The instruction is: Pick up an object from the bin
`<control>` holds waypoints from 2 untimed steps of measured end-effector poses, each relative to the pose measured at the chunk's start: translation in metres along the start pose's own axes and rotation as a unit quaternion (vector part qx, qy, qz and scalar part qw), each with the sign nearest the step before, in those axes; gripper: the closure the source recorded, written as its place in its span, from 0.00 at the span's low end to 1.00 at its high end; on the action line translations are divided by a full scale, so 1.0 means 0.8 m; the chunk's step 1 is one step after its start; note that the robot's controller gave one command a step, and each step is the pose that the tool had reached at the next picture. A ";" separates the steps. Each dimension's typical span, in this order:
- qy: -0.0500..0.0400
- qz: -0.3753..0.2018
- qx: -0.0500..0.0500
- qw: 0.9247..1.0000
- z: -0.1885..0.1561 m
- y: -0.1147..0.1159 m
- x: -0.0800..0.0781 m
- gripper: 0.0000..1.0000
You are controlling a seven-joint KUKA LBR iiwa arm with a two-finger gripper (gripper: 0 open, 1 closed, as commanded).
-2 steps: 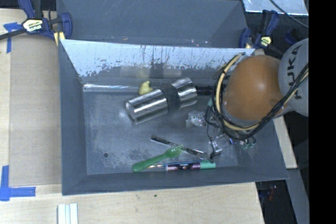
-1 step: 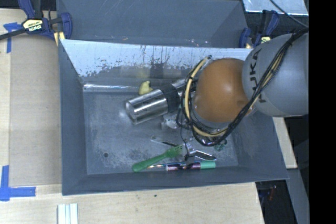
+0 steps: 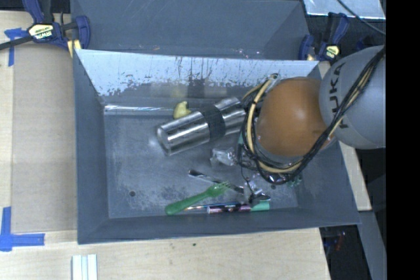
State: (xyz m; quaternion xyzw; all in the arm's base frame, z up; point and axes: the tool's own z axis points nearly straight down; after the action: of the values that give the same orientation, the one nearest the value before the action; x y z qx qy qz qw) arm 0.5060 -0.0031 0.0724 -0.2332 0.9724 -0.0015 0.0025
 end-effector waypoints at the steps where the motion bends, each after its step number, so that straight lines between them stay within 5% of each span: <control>1: -0.002 -0.028 -0.003 1.000 0.001 -0.063 0.014 1.00; 2: -0.002 -0.028 -0.003 1.000 0.001 -0.063 0.014 1.00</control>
Offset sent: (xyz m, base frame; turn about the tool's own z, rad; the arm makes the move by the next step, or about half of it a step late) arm 0.0000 0.0000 0.0000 0.0000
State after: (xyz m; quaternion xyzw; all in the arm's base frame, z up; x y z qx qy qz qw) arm 0.5192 -0.0531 0.0716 -0.2603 0.9655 0.0018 0.0034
